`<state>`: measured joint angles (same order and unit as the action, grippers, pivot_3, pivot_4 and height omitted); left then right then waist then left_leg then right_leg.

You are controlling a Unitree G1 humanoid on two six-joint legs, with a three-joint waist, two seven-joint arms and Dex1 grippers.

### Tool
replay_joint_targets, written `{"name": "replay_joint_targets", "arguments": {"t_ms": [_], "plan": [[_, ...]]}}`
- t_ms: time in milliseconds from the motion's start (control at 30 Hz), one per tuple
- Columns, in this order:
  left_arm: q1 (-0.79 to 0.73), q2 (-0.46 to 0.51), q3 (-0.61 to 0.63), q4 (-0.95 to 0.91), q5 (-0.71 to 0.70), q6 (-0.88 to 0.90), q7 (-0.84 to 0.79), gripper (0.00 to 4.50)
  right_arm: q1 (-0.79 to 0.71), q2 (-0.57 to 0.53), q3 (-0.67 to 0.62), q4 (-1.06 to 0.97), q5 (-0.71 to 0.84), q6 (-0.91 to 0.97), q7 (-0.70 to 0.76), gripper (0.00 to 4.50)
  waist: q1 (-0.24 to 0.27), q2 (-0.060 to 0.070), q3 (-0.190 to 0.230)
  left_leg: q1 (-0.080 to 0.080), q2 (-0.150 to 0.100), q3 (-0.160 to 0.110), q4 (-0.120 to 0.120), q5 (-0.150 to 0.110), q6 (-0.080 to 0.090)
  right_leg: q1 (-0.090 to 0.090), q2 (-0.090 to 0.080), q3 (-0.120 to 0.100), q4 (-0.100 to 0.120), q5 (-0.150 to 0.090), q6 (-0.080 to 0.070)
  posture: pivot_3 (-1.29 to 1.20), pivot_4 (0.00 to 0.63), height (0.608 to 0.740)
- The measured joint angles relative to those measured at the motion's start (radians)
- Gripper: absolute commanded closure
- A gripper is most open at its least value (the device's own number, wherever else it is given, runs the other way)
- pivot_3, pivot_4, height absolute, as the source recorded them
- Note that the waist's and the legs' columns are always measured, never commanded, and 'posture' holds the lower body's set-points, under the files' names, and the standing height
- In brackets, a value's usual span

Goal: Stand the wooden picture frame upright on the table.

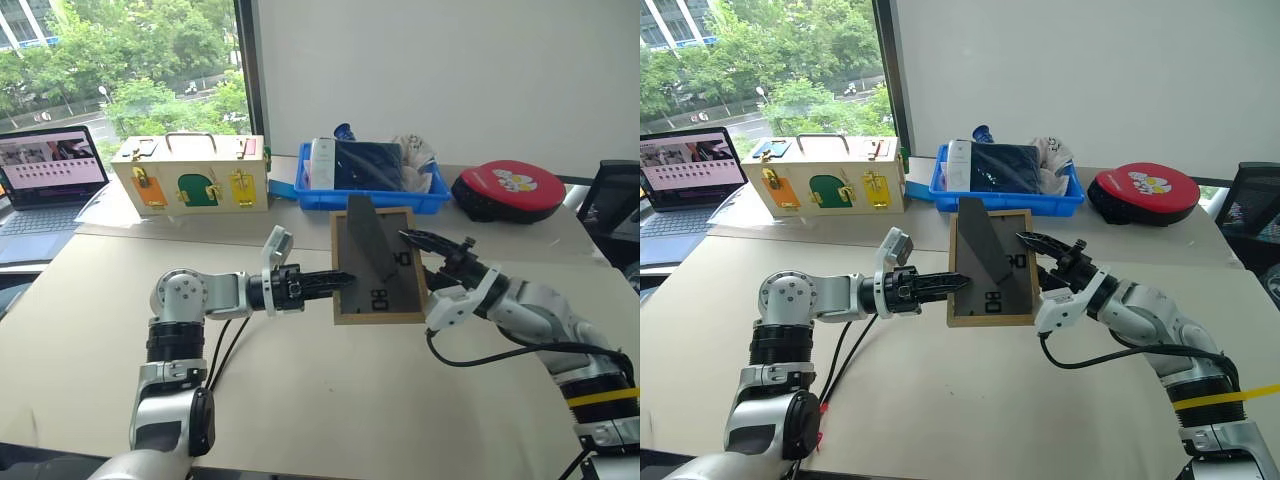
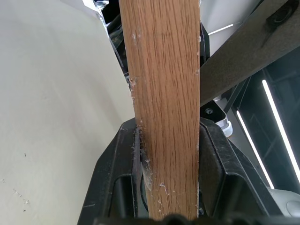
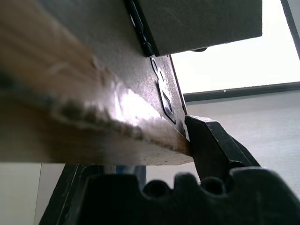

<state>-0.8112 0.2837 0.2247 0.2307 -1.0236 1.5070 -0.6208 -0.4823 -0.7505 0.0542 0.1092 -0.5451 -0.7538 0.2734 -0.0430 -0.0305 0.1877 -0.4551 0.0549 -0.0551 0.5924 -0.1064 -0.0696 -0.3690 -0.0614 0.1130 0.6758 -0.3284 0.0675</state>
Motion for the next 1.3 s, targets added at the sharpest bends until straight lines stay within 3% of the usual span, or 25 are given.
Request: {"name": "replay_joint_targets", "arguments": {"t_ms": [100,167,267,400,567,700,900,1167,1300], "plan": [[0.006,0.018,-0.033,-0.008,0.02,-0.026,-0.026,0.49,-0.001,0.001,0.001,0.0,0.0,-0.003,-0.001,2.41,0.0,0.0,0.0,0.0,0.0,0.0,0.0,0.0,0.0,0.0,0.0,0.0,0.001,0.0,0.0,0.0,0.15,0.74],[0.016,0.036,-0.045,-0.012,0.028,-0.037,-0.05,0.01,-0.003,0.003,0.001,0.0,0.001,-0.007,-0.007,2.41,-0.003,0.0,0.0,0.0,0.0,0.0,0.0,0.0,0.0,0.0,0.0,0.0,0.001,0.0,0.0,0.0,0.15,0.74],[0.04,0.103,-0.044,-0.045,0.035,-0.1,-0.135,0.0,-0.012,0.003,0.001,0.002,0.008,-0.012,-0.021,2.41,-0.008,0.0,0.0,0.001,0.0,0.0,-0.001,0.0,0.0,0.0,0.0,0.0,0.002,0.0,0.0,0.0,0.15,0.74],[0.065,0.226,0.047,-0.19,-0.018,-0.213,-0.293,0.0,-0.032,-0.003,0.001,0.045,0.027,-0.007,-0.019,2.41,-0.006,0.0,0.0,0.001,0.0,0.0,-0.001,0.001,0.0,0.0,0.0,0.0,0.002,0.0,0.0,0.0,0.15,0.74],[0.106,0.317,0.111,-0.3,0.009,-0.378,-0.328,0.0,-0.212,-0.022,0.001,0.212,0.198,0.096,0.123,2.41,-0.005,0.001,0.0,0.004,0.0,0.0,-0.001,0.001,0.001,0.003,0.0,0.001,0.001,0.0,0.0,0.0,0.15,0.74],[0.173,0.322,0.063,-0.329,0.057,-0.438,-0.329,0.0,-0.327,0.014,0.01,0.3,0.428,0.354,0.412,2.41,-0.005,0.0,0.0,0.009,0.0,0.0,-0.002,0.0,0.002,0.009,0.0,0.0,-0.001,0.0,0.0,0.0,0.15,0.74],[0.209,0.31,0.022,-0.356,0.08,-0.478,-0.296,0.0,-0.327,0.049,0.059,0.245,0.662,0.876,0.76,2.41,-0.001,0.002,0.001,0.008,0.0,0.0,-0.002,0.0,0.003,0.009,0.0,-0.001,-0.002,0.0,0.0,0.0,0.15,0.74],[0.236,0.312,0.012,-0.372,0.08,-0.503,-0.284,0.0,-0.434,0.042,0.029,0.093,0.978,1.551,0.893,2.41,-0.003,0.003,0.002,0.008,0.001,0.0,-0.002,-0.001,0.003,0.008,0.0,-0.001,-0.002,0.0,0.0,0.0,0.15,0.74],[0.243,0.311,0.001,-0.372,0.08,-0.503,-0.277,0.0,-0.492,-0.003,0.057,0.089,1.057,1.765,0.973,2.41,0.001,0.003,0.002,0.007,0.001,0.0,-0.002,-0.001,0.004,0.008,0.0,-0.001,-0.003,0.0,0.0,0.0,0.15,0.74]]}}
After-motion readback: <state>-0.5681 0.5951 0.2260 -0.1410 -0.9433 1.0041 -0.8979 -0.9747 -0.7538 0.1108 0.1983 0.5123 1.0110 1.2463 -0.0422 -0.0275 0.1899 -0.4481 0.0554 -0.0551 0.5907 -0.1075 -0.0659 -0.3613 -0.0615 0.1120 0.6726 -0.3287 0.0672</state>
